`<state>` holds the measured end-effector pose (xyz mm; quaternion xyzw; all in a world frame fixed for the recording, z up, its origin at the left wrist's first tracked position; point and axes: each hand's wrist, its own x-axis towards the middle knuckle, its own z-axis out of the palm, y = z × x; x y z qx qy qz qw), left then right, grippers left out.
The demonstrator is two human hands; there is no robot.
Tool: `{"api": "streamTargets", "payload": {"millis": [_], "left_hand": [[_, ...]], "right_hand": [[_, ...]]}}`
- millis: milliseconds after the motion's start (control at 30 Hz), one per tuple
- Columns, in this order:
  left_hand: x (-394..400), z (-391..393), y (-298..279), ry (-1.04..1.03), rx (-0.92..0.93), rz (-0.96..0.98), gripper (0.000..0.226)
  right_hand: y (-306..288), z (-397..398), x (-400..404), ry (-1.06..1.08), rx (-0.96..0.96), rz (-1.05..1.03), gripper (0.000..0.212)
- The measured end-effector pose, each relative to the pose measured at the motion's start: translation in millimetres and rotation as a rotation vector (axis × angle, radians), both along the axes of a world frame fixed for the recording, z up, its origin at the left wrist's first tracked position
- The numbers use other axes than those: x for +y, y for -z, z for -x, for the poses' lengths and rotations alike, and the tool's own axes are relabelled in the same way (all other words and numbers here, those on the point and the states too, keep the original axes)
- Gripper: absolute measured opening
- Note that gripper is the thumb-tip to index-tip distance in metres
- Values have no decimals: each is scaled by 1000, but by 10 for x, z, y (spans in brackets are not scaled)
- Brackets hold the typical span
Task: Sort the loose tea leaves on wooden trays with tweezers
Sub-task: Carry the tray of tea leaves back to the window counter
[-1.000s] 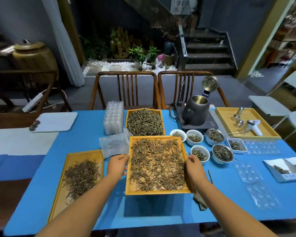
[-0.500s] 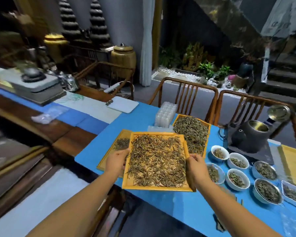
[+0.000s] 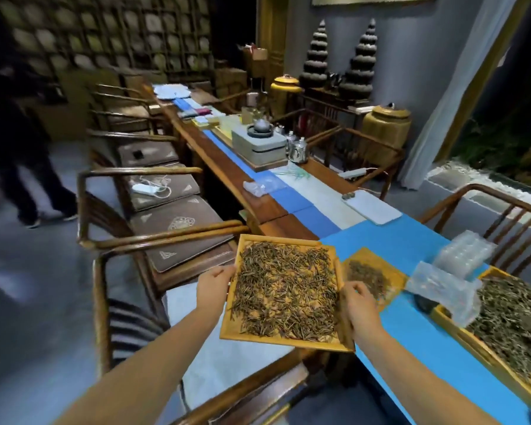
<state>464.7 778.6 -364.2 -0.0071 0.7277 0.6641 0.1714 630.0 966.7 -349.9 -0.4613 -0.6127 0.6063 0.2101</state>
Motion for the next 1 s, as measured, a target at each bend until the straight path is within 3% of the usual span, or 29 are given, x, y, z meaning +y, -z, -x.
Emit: {"api": "streamTargets", "payload": {"millis": [233, 600, 1000], "left_hand": [[-1790, 550, -59, -251, 14, 21, 14], [-4491, 1288, -249, -562, 94, 94, 25], [-6526, 1758, -160, -897, 49, 105, 26]], "right_hand": [[-18, 1050, -1368, -285, -31, 11, 17], [-30, 2561, -3899, -578, 25, 66, 12], [-2, 3943, -5950, -893, -41, -6, 18]]}}
